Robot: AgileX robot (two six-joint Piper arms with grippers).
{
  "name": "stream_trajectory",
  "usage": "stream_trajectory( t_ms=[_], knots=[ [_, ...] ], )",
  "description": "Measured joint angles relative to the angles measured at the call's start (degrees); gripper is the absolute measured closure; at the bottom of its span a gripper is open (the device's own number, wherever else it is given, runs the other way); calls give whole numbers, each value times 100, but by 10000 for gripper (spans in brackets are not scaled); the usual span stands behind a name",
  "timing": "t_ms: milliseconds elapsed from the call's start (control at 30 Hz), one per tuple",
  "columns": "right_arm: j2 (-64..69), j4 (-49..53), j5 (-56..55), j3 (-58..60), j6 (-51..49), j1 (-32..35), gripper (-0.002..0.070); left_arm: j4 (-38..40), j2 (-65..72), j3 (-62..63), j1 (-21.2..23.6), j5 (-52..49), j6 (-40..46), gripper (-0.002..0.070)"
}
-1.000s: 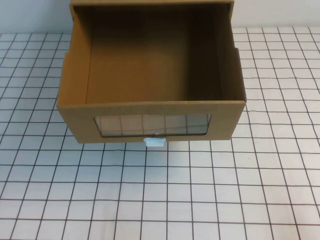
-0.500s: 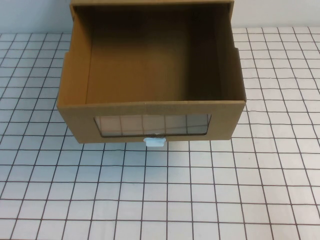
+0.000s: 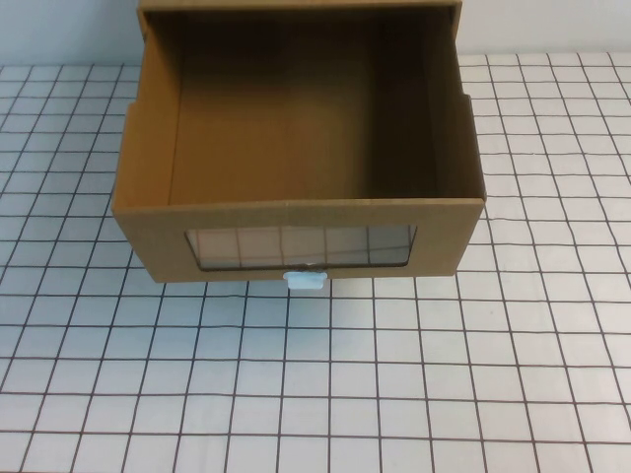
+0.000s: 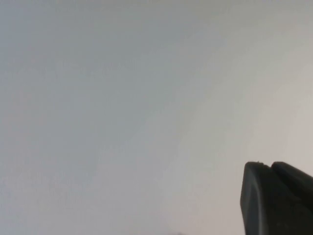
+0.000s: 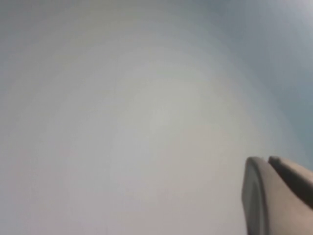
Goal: Close the shoe box
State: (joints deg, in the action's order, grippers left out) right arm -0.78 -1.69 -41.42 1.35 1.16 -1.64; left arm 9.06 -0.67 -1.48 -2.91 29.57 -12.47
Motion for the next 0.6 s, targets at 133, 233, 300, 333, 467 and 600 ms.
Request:
stream_trajectory(
  t_ms=[133,233,300,333,467,600],
  knots=[
    [0,0,-1141,-46,-9,0,689,17,0,0,0,1488,-172,680],
    [0,0,-1261,-398,-116,0,690,37,-18,69,0,2052,-194,680],
    [-9,0,-1142,-749,-160,0,690,37,-18,285,0,1993,-192,680],
    [-9,0,-1043,-896,-169,0,690,37,-18,422,0,1891,-192,680],
    [-9,0,-404,-1553,-197,0,689,37,-18,974,0,1393,79,680],
    [-13,-95,122,-2028,-522,0,689,37,29,1446,0,1308,374,680]
  ],
)
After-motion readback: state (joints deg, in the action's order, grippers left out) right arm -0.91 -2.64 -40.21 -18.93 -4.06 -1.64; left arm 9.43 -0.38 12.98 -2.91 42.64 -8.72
